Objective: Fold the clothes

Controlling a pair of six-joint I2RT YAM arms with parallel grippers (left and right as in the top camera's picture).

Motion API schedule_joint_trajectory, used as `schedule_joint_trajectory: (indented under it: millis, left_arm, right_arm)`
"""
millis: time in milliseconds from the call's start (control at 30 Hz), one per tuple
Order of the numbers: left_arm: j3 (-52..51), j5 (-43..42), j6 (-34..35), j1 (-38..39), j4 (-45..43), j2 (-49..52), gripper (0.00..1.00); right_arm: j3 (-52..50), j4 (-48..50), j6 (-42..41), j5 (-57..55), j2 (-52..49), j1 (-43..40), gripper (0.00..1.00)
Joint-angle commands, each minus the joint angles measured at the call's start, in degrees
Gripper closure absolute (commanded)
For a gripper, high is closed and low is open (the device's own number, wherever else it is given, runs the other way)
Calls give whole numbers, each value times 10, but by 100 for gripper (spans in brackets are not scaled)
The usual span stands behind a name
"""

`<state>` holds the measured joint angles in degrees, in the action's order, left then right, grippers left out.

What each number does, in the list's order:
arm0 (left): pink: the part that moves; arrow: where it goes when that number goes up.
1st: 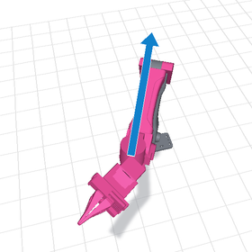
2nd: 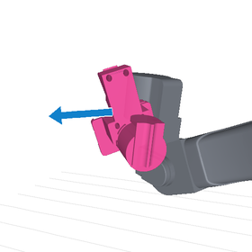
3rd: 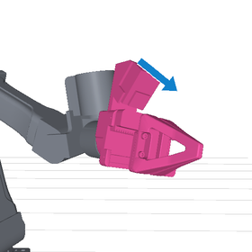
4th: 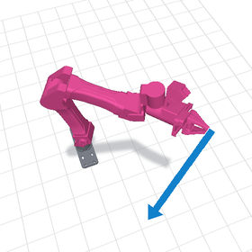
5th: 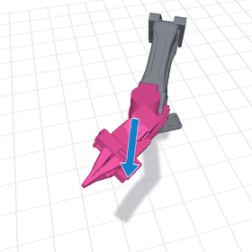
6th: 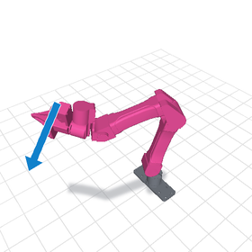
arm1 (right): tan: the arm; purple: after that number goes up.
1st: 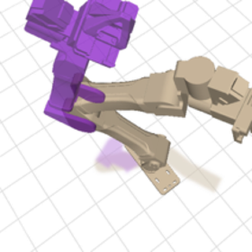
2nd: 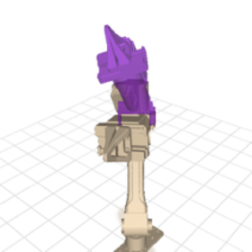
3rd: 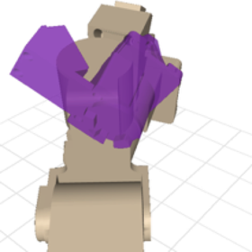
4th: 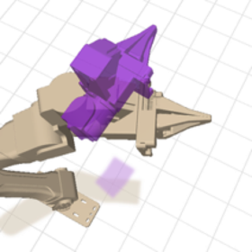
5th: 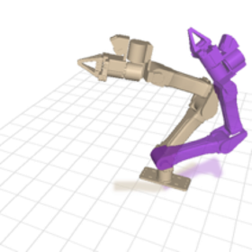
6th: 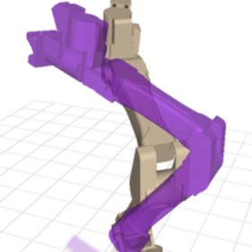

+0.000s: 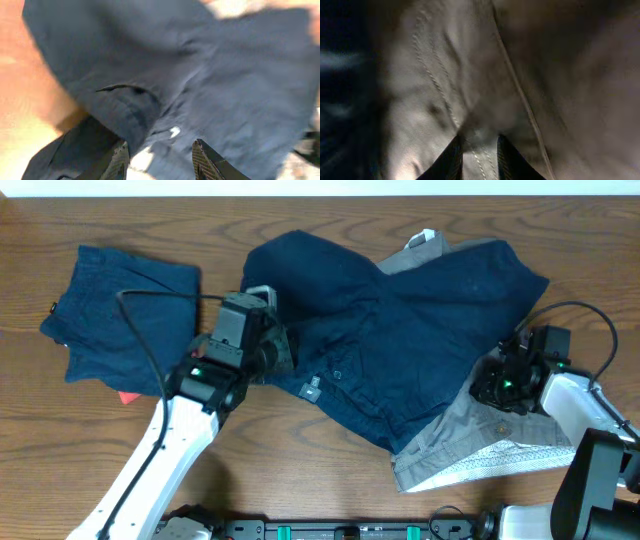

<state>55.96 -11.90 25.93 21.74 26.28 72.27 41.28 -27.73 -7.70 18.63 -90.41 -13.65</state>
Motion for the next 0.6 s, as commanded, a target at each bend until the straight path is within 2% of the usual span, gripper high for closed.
schedule_joint_trajectory:
  millis: [0,133,233,333,367,467,500,567]
  left_arm:
    - [2,-30,23,21,4,8,57]
    - [-6,-37,29,60,5,45,56]
    - [-6,-37,29,80,3,84,56]
    - [-6,-38,33,95,-10,113,56]
    - [-6,-40,33,100,-19,122,56]
    - [-6,-40,33,115,-47,147,55]
    - [-6,-40,33,122,-59,156,52]
    - [-6,-40,33,134,-82,173,52]
  right_arm:
    - [-17,42,12,28,-7,6,79]
    - [-17,73,11,-51,-7,5,79]
    - [-17,65,-50,-244,-7,-6,81]
    - [-17,46,-137,-396,-7,-41,75]
    - [-17,44,-153,-410,-7,-59,74]
    - [-14,37,-183,-412,-7,-119,63]
    - [-12,32,-191,-413,-7,-138,60]
    - [1,7,-221,-413,-7,-183,57]
